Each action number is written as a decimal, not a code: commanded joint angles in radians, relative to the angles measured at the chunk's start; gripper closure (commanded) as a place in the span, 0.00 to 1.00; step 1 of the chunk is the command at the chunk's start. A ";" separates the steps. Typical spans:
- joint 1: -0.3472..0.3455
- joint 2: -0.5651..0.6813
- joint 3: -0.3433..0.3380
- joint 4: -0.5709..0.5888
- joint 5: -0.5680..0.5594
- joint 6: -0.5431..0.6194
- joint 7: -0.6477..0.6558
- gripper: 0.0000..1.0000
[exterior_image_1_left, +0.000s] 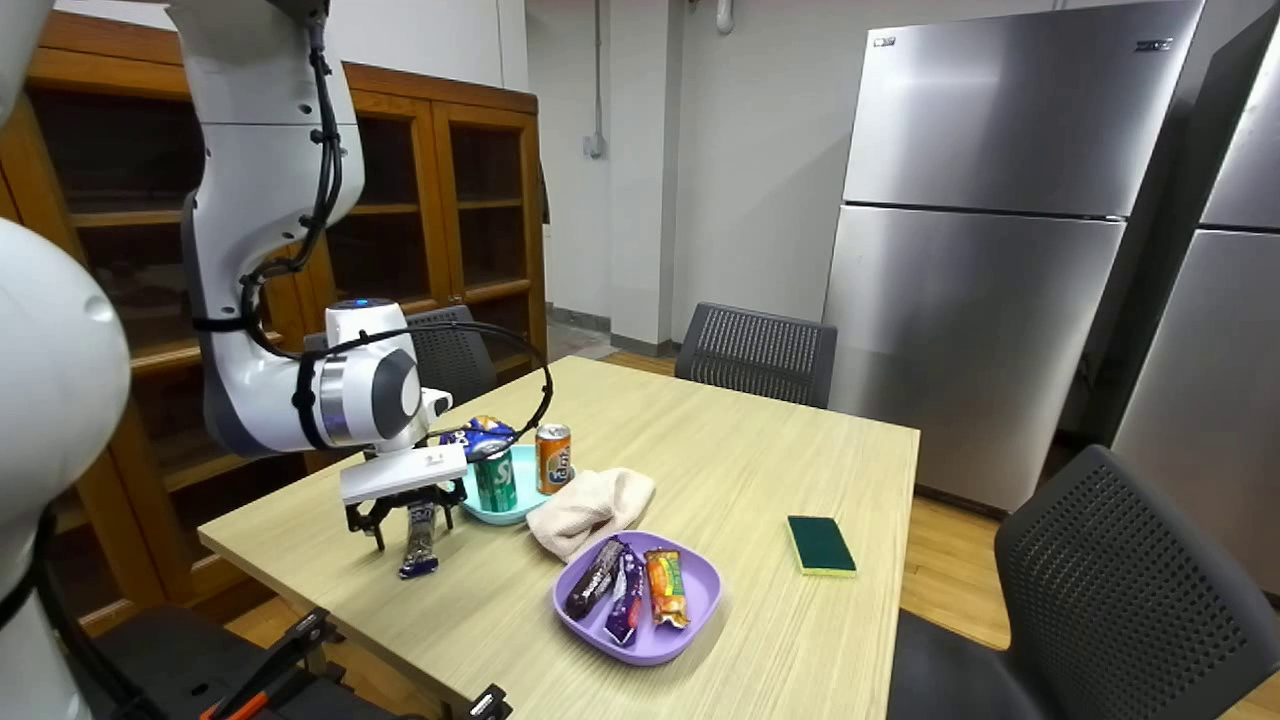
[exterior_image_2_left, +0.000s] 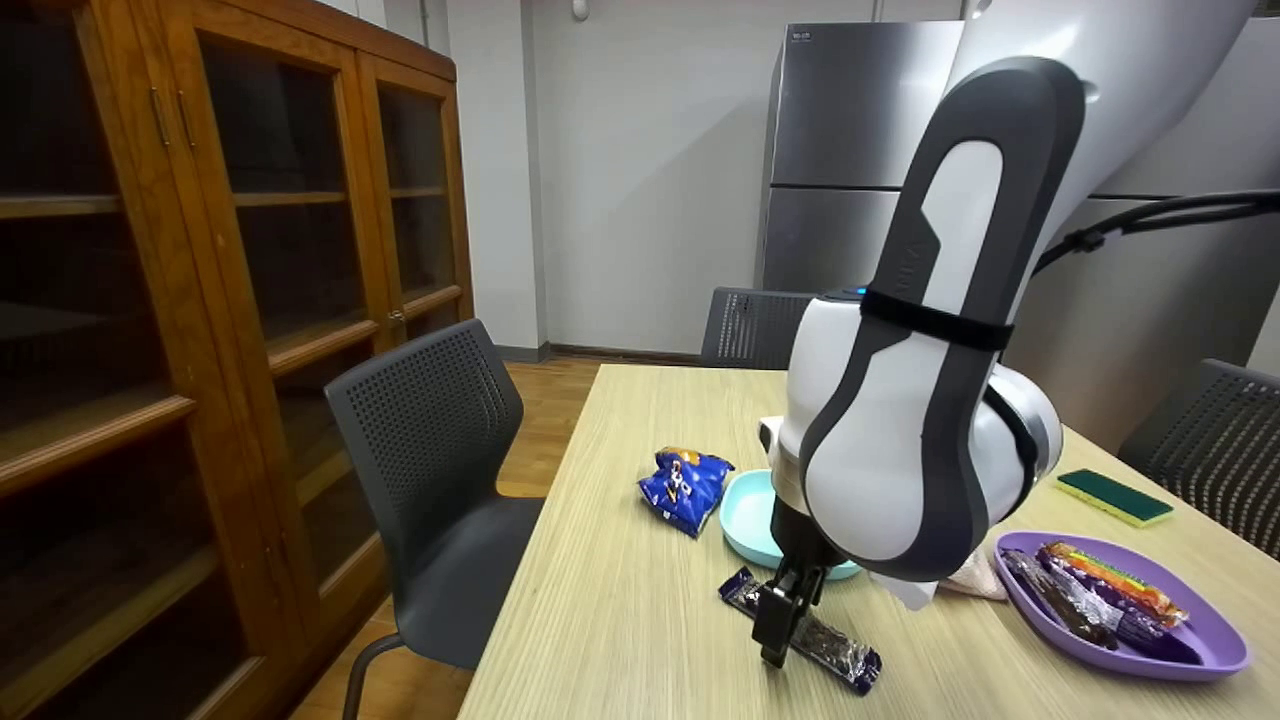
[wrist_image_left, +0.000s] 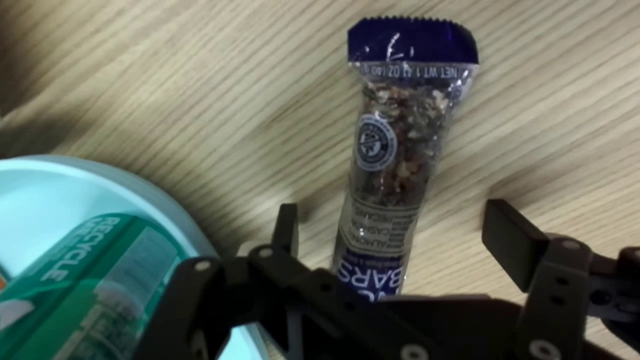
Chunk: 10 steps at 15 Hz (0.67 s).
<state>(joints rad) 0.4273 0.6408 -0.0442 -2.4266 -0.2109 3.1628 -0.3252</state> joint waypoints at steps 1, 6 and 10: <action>-0.011 -0.022 0.011 0.003 -0.043 -0.053 0.027 0.34; -0.012 -0.043 0.013 -0.005 -0.062 -0.069 0.033 0.72; -0.012 -0.078 -0.007 -0.022 -0.070 -0.061 0.036 0.99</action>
<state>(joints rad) 0.4250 0.6139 -0.0379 -2.4278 -0.2453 3.1313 -0.3228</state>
